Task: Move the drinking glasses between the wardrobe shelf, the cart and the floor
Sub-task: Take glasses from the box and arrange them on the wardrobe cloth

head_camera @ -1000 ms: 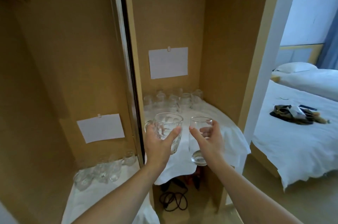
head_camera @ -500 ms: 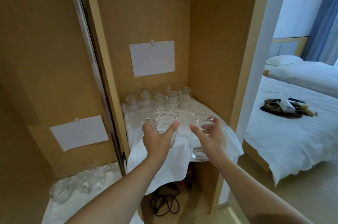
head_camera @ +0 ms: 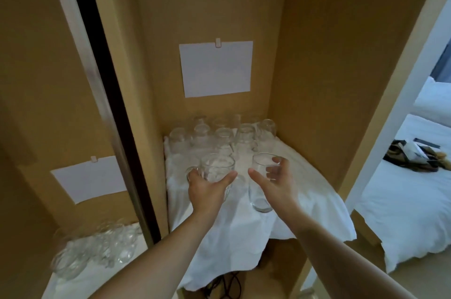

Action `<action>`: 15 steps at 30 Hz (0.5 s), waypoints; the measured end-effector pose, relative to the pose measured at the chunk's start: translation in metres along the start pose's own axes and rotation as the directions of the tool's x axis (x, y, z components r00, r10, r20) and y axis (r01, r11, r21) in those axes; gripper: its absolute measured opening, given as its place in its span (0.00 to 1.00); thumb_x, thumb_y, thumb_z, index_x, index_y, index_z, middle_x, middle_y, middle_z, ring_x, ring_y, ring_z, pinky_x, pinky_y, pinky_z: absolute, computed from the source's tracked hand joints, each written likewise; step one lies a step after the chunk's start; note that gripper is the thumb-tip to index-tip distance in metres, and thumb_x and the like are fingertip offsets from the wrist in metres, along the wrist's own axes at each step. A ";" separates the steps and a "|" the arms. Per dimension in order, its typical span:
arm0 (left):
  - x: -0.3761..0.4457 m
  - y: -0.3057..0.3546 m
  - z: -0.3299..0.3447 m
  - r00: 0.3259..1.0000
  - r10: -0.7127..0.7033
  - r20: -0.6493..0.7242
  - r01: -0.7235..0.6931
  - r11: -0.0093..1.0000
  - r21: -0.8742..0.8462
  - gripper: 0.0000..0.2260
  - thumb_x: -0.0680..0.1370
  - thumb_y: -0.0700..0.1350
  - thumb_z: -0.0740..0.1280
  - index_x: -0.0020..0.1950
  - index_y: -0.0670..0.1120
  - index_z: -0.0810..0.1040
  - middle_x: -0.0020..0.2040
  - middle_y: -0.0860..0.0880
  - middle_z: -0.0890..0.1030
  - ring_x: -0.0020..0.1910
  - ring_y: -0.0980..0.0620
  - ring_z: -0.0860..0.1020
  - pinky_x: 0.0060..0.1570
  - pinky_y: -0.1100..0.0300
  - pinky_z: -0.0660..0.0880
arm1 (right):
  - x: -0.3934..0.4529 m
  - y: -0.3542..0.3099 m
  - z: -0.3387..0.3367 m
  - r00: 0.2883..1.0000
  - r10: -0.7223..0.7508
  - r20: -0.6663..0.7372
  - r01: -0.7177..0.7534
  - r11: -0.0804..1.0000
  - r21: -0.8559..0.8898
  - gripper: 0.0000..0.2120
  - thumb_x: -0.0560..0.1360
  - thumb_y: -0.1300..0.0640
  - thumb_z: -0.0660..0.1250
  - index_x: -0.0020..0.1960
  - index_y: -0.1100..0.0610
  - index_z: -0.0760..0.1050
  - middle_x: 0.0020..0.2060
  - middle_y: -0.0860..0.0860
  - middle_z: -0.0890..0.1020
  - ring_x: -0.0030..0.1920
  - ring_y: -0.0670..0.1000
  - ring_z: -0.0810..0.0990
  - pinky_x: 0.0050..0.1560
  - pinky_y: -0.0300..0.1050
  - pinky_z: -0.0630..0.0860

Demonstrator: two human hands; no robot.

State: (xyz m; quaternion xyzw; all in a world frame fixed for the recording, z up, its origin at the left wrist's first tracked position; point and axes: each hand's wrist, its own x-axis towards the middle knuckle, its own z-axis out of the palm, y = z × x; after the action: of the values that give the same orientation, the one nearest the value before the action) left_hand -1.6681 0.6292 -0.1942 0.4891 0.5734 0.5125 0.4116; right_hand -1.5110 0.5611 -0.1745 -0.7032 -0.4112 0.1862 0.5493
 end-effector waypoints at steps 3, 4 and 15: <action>0.020 -0.019 0.003 0.999 -0.025 -0.036 0.026 0.999 0.030 0.56 0.55 0.65 0.84 0.74 0.44 0.64 0.68 0.46 0.76 0.65 0.44 0.77 0.64 0.52 0.76 | 0.016 0.011 0.017 0.999 0.005 0.039 -0.005 1.000 -0.020 0.40 0.62 0.33 0.78 0.67 0.47 0.67 0.55 0.46 0.78 0.55 0.48 0.79 0.53 0.45 0.77; 0.025 -0.025 0.003 0.998 -0.032 -0.049 0.034 0.999 0.033 0.56 0.55 0.65 0.84 0.74 0.44 0.64 0.68 0.46 0.76 0.65 0.44 0.77 0.63 0.52 0.76 | 0.021 0.014 0.023 0.998 0.006 0.061 -0.005 1.000 -0.030 0.40 0.63 0.35 0.79 0.67 0.48 0.67 0.56 0.47 0.78 0.56 0.48 0.78 0.53 0.44 0.75; 0.058 -0.060 0.013 0.985 0.010 -0.171 -0.001 0.999 0.054 0.51 0.56 0.63 0.84 0.70 0.41 0.67 0.58 0.52 0.74 0.55 0.53 0.75 0.55 0.64 0.72 | 0.078 0.028 0.069 0.970 -0.026 0.240 0.037 0.999 -0.039 0.40 0.65 0.45 0.83 0.68 0.52 0.65 0.57 0.47 0.76 0.56 0.49 0.76 0.53 0.40 0.70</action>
State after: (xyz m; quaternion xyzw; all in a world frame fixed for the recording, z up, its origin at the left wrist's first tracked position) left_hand -1.6743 0.6884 -0.2536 0.4556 0.6186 0.5384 0.3461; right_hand -1.5031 0.6636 -0.2083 -0.6806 -0.4897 0.2521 0.4832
